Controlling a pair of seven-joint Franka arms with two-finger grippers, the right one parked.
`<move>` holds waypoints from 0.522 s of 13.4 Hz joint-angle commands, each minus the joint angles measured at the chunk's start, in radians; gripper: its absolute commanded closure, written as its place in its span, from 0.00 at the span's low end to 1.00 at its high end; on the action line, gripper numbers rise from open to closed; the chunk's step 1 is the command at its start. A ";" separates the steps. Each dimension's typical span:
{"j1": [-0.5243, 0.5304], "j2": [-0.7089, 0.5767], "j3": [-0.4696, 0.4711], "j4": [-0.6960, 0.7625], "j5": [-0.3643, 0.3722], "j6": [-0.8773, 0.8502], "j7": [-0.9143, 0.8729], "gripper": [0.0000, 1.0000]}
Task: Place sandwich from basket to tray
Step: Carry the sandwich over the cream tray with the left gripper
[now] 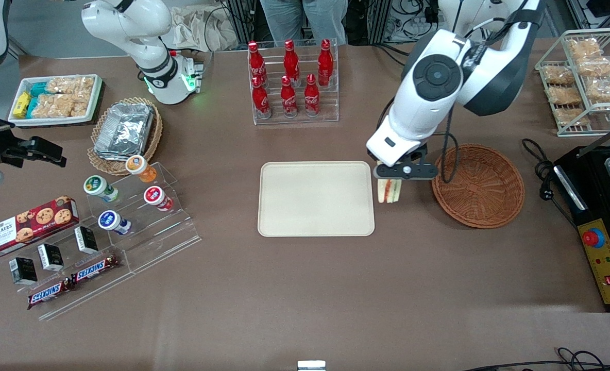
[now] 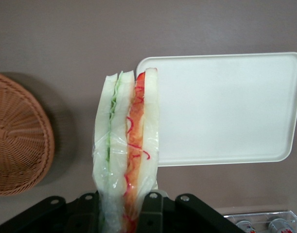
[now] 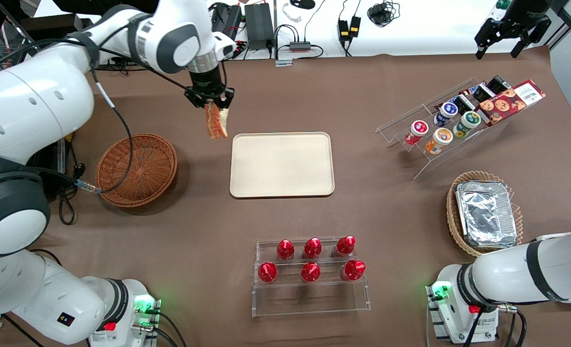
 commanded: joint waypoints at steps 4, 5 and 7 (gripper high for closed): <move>-0.063 0.175 0.000 0.014 0.010 0.194 0.018 1.00; -0.073 0.207 0.000 0.000 0.012 0.243 0.018 1.00; -0.072 0.232 0.002 -0.070 0.039 0.342 0.019 1.00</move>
